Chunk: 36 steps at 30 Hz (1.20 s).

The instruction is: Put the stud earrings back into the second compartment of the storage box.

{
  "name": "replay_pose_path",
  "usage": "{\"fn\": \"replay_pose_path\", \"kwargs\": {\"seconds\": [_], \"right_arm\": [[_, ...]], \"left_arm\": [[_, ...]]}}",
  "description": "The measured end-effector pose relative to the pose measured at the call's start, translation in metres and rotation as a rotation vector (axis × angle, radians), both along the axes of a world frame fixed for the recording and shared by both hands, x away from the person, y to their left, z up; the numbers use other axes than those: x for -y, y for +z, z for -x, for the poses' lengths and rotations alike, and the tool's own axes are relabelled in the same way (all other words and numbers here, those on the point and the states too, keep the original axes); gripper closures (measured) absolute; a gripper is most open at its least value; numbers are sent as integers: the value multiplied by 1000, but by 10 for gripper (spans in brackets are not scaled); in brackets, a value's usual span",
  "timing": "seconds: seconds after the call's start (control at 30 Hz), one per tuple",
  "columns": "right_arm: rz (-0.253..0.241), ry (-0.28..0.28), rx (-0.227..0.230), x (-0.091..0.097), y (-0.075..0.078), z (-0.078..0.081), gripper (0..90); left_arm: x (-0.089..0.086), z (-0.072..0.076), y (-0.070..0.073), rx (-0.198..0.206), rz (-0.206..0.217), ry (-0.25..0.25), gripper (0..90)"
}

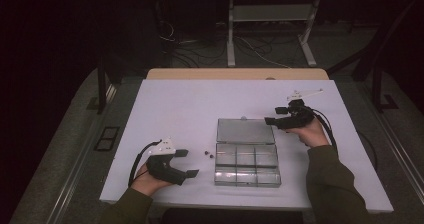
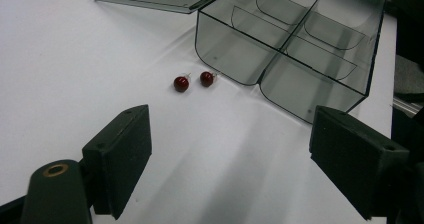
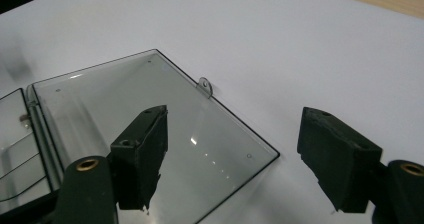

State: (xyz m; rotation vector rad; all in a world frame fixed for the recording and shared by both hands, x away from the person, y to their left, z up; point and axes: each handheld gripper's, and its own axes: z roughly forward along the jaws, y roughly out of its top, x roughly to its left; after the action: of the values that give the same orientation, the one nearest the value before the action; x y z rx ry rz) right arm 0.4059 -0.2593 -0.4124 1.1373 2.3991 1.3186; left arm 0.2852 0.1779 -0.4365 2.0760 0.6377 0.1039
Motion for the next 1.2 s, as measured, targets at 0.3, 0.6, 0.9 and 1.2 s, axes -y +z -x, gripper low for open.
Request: {"fn": "replay_pose_path", "kwargs": {"seconds": [0.3,0.6,0.9,1.2], "right_arm": [[4,-25,28,14,4,32,205],[19,-52,52,24,2,57,192],[43,-61,62,23,-6,85,177],[26,-85,67,25,-16,112,177]], "left_arm": [[1,0,0,4,-8,0,159],[1,0,1,10,-12,2,150],[1,1,2,17,-15,9,137],[2,1,2,21,-17,21,105]]}}
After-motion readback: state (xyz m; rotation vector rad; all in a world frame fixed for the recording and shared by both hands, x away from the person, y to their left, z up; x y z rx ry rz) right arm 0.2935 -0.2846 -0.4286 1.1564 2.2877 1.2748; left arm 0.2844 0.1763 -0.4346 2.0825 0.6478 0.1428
